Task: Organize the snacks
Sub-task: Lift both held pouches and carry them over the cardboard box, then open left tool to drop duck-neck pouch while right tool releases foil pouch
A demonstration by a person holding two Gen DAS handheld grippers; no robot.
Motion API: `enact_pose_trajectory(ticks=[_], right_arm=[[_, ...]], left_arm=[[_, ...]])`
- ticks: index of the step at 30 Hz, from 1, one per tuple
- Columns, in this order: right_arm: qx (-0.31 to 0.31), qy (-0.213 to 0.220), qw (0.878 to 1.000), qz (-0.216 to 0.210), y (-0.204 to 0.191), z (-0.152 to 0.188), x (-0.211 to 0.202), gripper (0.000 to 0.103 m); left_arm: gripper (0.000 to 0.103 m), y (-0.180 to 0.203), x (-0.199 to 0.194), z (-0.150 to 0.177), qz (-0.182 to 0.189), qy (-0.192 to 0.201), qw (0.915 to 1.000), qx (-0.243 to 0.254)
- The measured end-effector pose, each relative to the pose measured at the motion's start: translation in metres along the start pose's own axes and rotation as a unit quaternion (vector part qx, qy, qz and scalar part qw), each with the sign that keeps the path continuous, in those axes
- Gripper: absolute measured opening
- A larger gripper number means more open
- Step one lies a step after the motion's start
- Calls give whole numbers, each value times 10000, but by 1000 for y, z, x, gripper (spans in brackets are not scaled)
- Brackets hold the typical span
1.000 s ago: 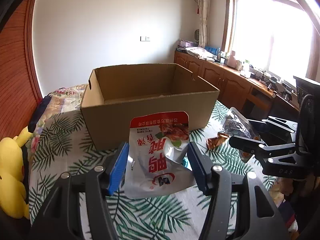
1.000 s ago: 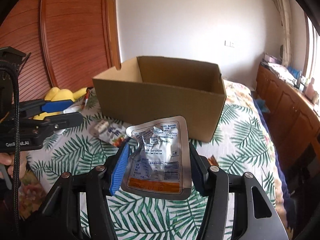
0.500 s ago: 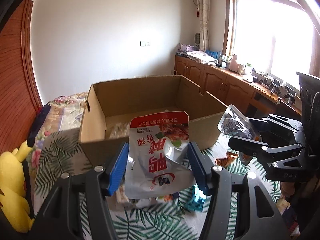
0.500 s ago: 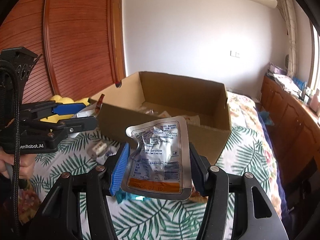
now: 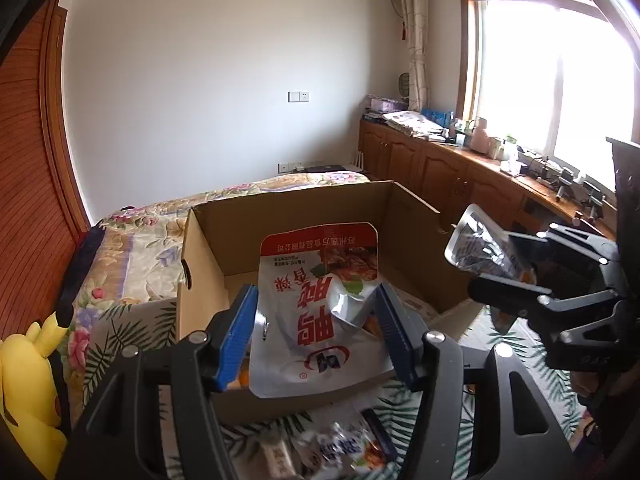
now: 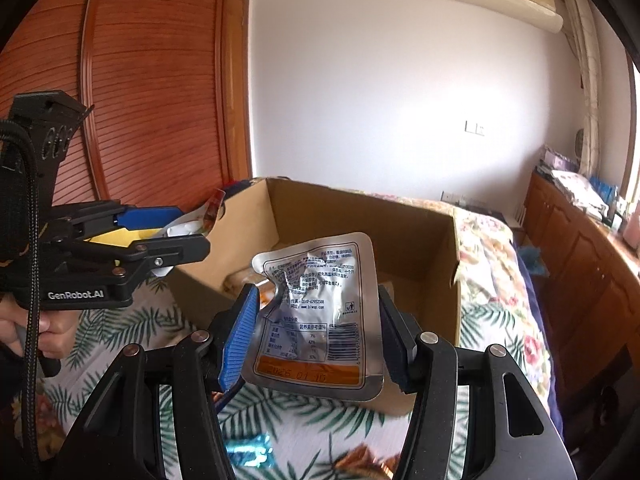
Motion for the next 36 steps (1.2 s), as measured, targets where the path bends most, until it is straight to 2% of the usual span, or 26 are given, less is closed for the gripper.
enact_pose_trajectory(ticks=[9, 16, 26, 36], right_arm=[[-13, -2, 10000, -25, 13, -16, 26, 58], [42, -77, 10000, 19, 27, -19, 50, 58], [251, -307, 9992, 86, 45, -2, 77, 58], [237, -525, 9983, 88, 38, 10, 87, 57]], left_arm=[[59, -13, 40, -11, -131, -94, 9998, -66], [59, -11, 62, -6, -161, -233, 9996, -69], [60, 3, 77, 3, -199, -370, 9991, 26], [60, 11, 82, 13, -177, -504, 9985, 74]])
Point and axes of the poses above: each gripper's, at about its wrist camera, not at the fingertips, and x roughly the way its jaws point, y to its right, z to its underside, the point moved 9 cm from there along x, roughly the way its jaws point, and after that the axes turned 11 degrees about -z, right-handed, at the moved point
